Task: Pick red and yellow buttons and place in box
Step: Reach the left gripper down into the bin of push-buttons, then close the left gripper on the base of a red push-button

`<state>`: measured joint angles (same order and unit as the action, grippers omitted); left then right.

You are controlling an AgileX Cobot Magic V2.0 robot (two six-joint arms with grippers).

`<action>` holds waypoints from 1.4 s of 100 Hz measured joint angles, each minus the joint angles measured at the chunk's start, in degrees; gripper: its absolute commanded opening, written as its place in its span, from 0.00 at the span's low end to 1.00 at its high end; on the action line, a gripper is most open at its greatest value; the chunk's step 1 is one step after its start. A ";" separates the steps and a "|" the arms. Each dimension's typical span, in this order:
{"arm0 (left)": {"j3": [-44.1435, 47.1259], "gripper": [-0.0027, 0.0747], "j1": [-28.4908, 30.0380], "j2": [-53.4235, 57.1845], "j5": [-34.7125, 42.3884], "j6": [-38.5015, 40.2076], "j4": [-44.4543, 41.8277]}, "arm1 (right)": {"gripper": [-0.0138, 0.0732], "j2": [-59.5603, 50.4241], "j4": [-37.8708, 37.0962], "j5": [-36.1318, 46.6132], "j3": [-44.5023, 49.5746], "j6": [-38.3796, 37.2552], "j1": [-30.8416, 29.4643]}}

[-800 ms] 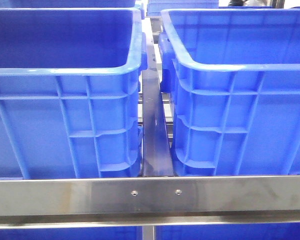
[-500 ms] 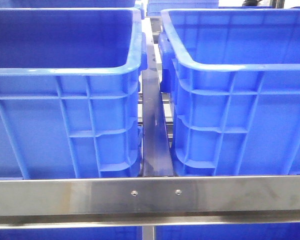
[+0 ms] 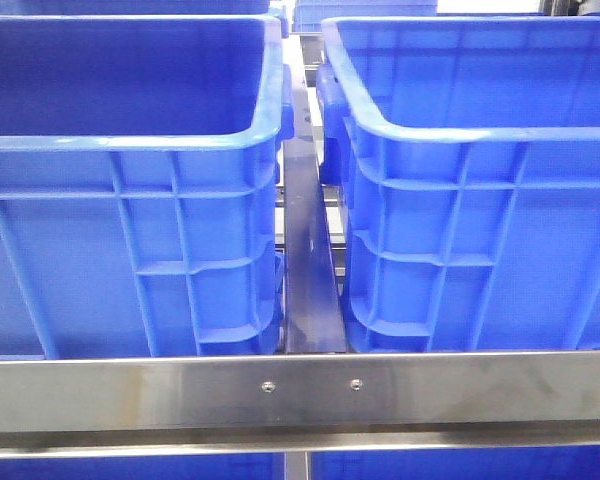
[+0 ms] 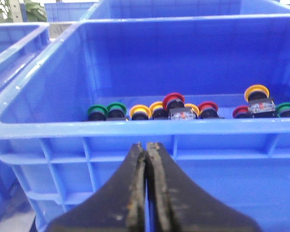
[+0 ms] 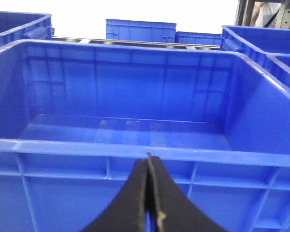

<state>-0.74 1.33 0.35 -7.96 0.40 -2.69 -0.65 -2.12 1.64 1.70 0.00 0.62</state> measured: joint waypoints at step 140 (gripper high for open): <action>-52.53 0.82 0.00 -48.77 -34.99 0.00 7.68 | 0.08 0.00 0.00 0.00 0.00 0.00 0.00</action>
<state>-53.28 1.33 -48.43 -42.95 0.40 4.99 -0.65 -2.12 1.64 1.70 0.00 0.62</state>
